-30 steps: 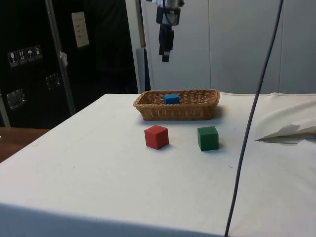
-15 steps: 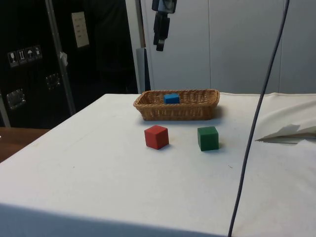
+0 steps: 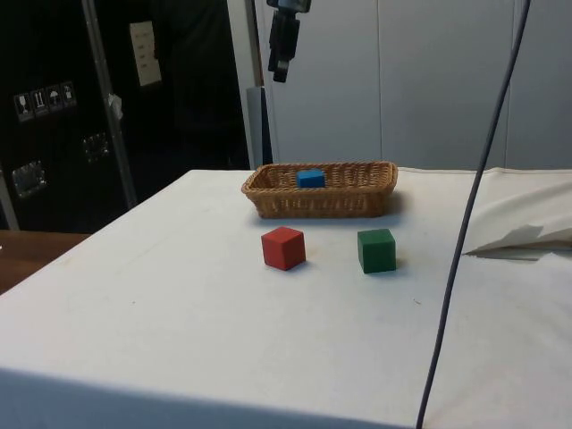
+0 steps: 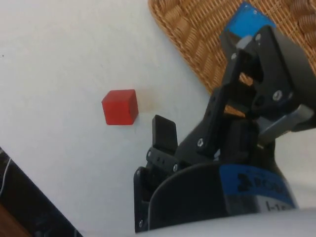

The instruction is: Pick up the blue cube and place it into the basket.

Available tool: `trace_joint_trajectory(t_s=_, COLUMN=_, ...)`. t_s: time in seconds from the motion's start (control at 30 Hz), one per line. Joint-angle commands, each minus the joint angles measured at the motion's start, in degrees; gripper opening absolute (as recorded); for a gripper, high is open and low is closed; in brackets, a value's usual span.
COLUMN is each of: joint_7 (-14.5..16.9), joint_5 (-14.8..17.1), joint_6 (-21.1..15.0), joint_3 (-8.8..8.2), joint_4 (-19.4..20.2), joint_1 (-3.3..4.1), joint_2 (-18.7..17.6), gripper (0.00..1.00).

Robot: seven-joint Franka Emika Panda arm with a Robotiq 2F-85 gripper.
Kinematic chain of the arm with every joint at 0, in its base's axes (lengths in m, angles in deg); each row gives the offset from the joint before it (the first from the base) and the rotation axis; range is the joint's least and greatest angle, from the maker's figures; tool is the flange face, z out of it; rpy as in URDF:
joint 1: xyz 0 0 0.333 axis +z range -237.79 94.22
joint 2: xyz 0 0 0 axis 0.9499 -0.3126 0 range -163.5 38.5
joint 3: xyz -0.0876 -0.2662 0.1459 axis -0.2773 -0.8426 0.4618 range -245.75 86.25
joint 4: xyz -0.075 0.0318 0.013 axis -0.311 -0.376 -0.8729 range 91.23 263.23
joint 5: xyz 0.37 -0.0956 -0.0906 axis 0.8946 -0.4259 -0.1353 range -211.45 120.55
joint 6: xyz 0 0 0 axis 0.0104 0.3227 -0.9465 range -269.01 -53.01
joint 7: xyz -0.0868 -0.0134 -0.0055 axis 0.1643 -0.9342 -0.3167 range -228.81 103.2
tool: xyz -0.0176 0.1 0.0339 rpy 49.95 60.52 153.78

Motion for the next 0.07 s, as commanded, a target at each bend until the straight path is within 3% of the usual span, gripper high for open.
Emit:
trace_joint_trajectory(t_s=0.0, joint_7=-0.74, joint_5=-0.63, joint_6=0.17, joint_3=0.11, joint_4=0.00, joint_1=0.06, joint_2=0.29, gripper=1.00)
trace_joint_trajectory(t_s=0.03, joint_7=-0.11, joint_5=0.00, joint_6=0.00, joint_3=0.11, joint_4=0.00, joint_1=0.00, joint_2=0.11, gripper=1.00)
